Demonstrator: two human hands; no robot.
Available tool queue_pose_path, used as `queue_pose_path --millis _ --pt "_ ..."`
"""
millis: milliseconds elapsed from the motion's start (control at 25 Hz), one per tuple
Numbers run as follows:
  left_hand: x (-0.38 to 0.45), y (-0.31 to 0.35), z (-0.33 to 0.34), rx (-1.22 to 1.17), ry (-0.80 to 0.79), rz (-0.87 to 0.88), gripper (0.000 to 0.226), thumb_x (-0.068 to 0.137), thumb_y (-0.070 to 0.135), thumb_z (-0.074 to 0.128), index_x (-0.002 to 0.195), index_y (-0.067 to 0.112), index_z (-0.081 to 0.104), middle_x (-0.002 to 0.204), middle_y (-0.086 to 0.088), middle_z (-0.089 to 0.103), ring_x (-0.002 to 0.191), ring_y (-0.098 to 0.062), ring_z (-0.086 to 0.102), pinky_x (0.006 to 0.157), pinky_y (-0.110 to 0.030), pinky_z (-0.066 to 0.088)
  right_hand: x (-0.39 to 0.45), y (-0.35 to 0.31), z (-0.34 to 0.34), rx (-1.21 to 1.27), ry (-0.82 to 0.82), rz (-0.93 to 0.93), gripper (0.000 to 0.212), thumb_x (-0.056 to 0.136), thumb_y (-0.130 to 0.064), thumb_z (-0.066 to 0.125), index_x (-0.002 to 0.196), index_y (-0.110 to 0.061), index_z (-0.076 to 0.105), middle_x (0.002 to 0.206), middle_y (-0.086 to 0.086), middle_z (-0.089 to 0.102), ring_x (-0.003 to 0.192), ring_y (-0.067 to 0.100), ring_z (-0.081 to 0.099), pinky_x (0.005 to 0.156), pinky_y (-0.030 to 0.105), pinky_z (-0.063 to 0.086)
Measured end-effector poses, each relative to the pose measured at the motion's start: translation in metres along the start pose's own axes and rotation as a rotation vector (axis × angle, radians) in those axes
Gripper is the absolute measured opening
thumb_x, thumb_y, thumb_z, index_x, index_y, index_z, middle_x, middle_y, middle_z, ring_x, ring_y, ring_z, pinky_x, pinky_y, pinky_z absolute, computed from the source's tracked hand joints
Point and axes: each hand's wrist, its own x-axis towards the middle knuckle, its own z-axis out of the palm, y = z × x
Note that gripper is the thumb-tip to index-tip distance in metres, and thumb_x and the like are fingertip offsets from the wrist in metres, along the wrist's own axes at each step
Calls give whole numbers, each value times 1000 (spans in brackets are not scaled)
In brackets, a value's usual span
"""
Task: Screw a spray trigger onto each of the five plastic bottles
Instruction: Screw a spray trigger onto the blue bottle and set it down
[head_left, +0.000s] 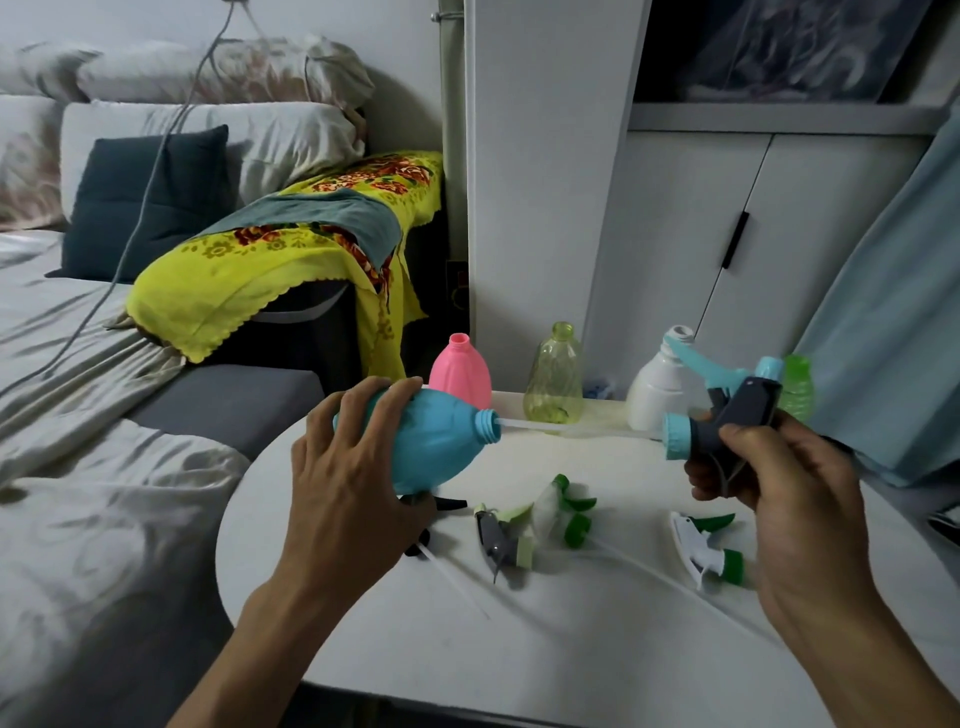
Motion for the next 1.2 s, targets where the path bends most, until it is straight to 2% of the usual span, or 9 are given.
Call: queue_pose_path --millis 160,280,400,520,840,1000,1040,1120,1200 --pt "-1 4 0 1 -5 18 95 50 23 88 136 17 50 136 -7 52 122 -35 44 88 -48 45 -3 5 3 -28 -67 8 20 80 -20 60 83 -29 78 63 -1 71 56 10 65 51 22 53" --pt "-4 10 2 3 -19 54 96 49 21 88 137 17 50 136 -7 52 122 -34 44 89 -47 45 -11 13 13 -51 -204 43 26 88 -11 62 91 -31 77 73 1 76 65 11 68 53 22 53" --pt "-7 16 5 6 -38 99 97 48 21 87 138 17 50 136 -8 52 123 -33 43 89 -47 45 -21 18 26 -47 -335 66 22 83 -23 64 95 -36 76 83 -4 78 71 5 69 56 18 52" --pt "-10 22 7 9 -48 142 96 50 21 85 139 18 49 138 -9 51 124 -34 42 88 -48 46 -25 19 32 -65 -388 47 22 83 -27 63 97 -41 74 88 -9 78 74 -1 69 59 16 51" --pt "-11 23 6 3 -53 148 97 51 23 84 139 20 46 138 -10 50 125 -35 42 89 -49 46 -26 23 34 -130 -435 -3 22 85 -34 63 103 -46 70 96 -11 77 83 2 69 68 18 52" --pt "-11 22 6 -11 -55 160 95 50 26 84 137 21 48 137 -9 51 124 -35 42 89 -49 45 -28 22 33 -161 -423 -38 26 85 -31 70 100 -52 69 94 -13 77 82 5 69 70 21 55" --pt "-12 22 5 -21 -64 162 95 49 26 84 137 21 48 136 -8 50 123 -34 41 89 -48 44 -29 22 33 -164 -401 -52 29 83 -32 73 105 -51 68 93 -13 77 80 6 70 70 22 56" --pt "-13 23 5 -51 -88 163 95 48 29 83 136 22 48 135 -5 50 122 -33 41 89 -46 43 -30 22 34 -146 -321 -60 49 77 -38 79 119 -44 56 91 -8 78 75 11 71 69 27 58" --pt "-14 24 6 -103 -123 150 93 49 35 80 136 23 48 134 -2 50 120 -31 42 88 -45 44 -32 21 34 -250 -231 -184 57 73 -43 76 121 -36 47 82 -3 76 61 15 66 59 26 55"
